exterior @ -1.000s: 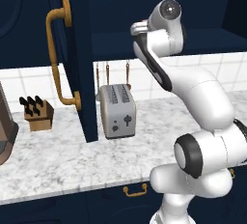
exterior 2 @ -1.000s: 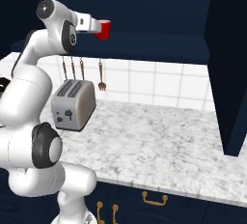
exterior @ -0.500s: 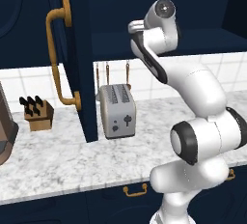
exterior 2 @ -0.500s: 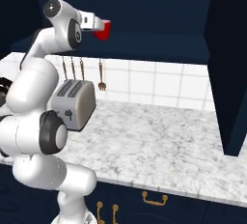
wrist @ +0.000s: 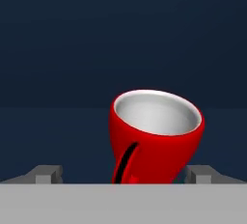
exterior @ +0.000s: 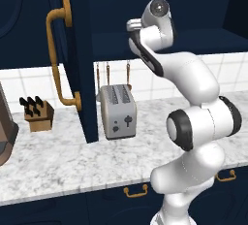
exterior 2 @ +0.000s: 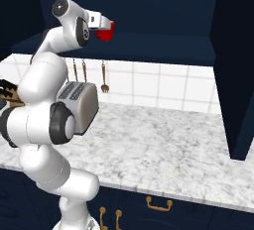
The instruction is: Gather all objects into one cabinet and sort the glasses and bowls to opposite sides.
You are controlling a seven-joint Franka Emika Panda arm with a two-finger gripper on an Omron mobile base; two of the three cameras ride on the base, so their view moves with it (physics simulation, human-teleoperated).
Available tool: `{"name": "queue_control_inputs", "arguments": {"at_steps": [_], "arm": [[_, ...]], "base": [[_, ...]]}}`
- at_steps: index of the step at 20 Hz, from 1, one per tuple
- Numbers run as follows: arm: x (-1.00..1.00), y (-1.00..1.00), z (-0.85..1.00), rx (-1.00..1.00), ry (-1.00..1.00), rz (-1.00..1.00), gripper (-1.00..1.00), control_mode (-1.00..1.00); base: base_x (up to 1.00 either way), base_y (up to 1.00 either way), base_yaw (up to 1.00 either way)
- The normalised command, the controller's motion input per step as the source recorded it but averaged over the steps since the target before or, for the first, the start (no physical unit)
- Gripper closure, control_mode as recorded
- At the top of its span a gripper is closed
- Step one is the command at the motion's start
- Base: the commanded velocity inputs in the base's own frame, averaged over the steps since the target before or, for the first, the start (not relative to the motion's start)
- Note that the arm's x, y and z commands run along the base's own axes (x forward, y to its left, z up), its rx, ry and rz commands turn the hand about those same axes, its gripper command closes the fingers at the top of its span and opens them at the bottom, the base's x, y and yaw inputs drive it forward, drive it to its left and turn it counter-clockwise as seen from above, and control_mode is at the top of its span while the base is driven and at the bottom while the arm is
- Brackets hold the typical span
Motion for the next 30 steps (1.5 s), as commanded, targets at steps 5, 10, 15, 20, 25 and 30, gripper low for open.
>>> {"name": "queue_control_inputs", "arguments": {"at_steps": [5,10,15,20,25,30], "arm": [[0.29,0.02,-0.05,0.00,0.00,-0.03,1.00,-1.00],[0.07,-0.01,-0.02,0.00,-0.01,-0.04,1.00,-1.00],[0.00,0.00,0.00,0.00,-0.06,-0.02,1.00,-1.00],[0.00,0.00,0.00,0.00,-0.05,-0.01,1.00,-1.00],[-0.10,0.00,0.02,0.00,-0.11,0.00,1.00,-1.00],[-0.56,-0.02,0.39,0.08,-0.23,0.00,1.00,-1.00]], "base": [[0.00,0.00,0.00],[0.00,0.00,0.00],[0.00,0.00,0.00],[0.00,0.00,0.00],[0.00,0.00,0.00],[0.00,0.00,0.00]]}}
